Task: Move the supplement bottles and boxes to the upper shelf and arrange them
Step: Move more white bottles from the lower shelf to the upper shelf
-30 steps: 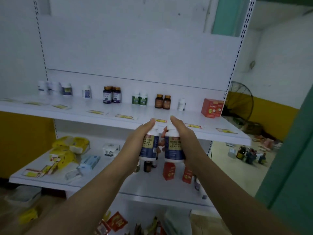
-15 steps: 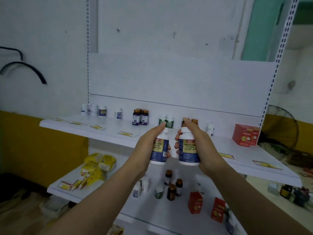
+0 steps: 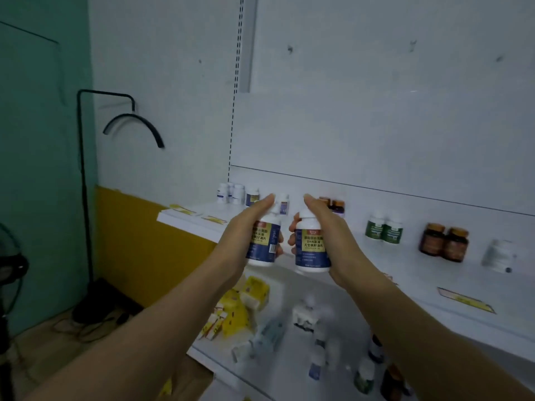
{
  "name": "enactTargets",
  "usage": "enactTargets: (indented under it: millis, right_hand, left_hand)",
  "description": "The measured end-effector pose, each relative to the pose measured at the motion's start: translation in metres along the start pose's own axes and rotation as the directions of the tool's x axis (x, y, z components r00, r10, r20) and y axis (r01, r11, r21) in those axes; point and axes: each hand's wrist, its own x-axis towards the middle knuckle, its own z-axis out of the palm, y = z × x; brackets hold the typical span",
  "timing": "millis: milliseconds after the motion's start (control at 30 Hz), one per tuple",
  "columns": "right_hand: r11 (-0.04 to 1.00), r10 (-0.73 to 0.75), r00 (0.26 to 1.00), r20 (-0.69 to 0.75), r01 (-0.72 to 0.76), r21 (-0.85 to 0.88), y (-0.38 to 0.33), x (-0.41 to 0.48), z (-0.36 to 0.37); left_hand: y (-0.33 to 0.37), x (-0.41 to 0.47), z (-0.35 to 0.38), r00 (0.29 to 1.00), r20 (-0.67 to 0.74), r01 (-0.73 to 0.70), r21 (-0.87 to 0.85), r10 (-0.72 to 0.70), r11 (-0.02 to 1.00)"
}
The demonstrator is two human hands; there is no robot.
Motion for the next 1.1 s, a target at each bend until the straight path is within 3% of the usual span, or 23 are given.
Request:
enactTargets:
  millis: [200,333,667,767,933,1100]
  right_hand:
    - [0.999,-0.005,1.0,0.01,0.004,0.034,0.024,0.088,0.076]
    - [0.999,0.009,1.0,0.004,-0.009,-0.037,0.037,0.147,0.106]
    - [0.974,-0.027,0.999,0.028,0.032,-0.224,0.075,0.295,0.096]
    - [0.973,-0.009,1.0,-0.014,0.006,-0.231,0.089,0.337,0.082]
    - [0.953,0.047,0.985,-0.167,-0.094,-0.287,0.125,0.403,0.065]
    - [0.901,0.068,0.957,-0.281,-0.18,-0.395,0.158,0.434,0.06]
  left_hand:
    - [0.024,0.066,-0.093,0.999,0.043,-0.018,0.01,0.017,1.0]
    - [0.032,0.118,-0.138,0.996,0.091,-0.026,-0.004,0.026,1.0]
    - [-0.003,0.281,-0.196,0.967,0.252,0.019,0.018,-0.023,1.0]
    - [-0.014,0.334,-0.2,0.951,0.291,0.065,0.136,-0.103,0.989]
    - [-0.051,0.409,-0.21,0.969,0.195,0.049,0.444,-0.15,0.895]
    - [-0.075,0.452,-0.225,0.955,0.233,0.059,0.46,-0.185,0.886]
